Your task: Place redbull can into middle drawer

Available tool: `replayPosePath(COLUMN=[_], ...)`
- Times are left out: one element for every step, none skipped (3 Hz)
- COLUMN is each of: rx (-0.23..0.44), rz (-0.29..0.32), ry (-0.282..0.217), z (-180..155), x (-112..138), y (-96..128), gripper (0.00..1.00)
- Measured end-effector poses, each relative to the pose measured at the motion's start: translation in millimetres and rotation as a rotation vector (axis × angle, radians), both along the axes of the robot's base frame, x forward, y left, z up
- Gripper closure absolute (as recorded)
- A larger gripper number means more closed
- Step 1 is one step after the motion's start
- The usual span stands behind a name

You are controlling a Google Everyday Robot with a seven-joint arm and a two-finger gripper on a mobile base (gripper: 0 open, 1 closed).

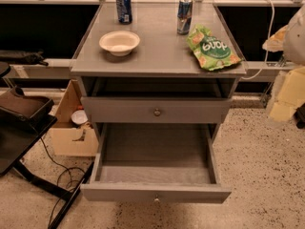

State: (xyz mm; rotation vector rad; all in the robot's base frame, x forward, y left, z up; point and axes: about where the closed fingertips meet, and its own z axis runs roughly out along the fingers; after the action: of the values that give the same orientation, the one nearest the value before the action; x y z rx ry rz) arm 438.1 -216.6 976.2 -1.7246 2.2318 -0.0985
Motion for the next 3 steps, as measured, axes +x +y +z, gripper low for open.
replayPosePath(rx=[0.0,0.052,0.253], rz=[0.0,-0.022,-0.096], ry=[0.0,-0.031,-0.121], z=[0,-3,-6], x=[0,10,56], y=[0,-3,-12], gripper=[0.0,0.0,0.0])
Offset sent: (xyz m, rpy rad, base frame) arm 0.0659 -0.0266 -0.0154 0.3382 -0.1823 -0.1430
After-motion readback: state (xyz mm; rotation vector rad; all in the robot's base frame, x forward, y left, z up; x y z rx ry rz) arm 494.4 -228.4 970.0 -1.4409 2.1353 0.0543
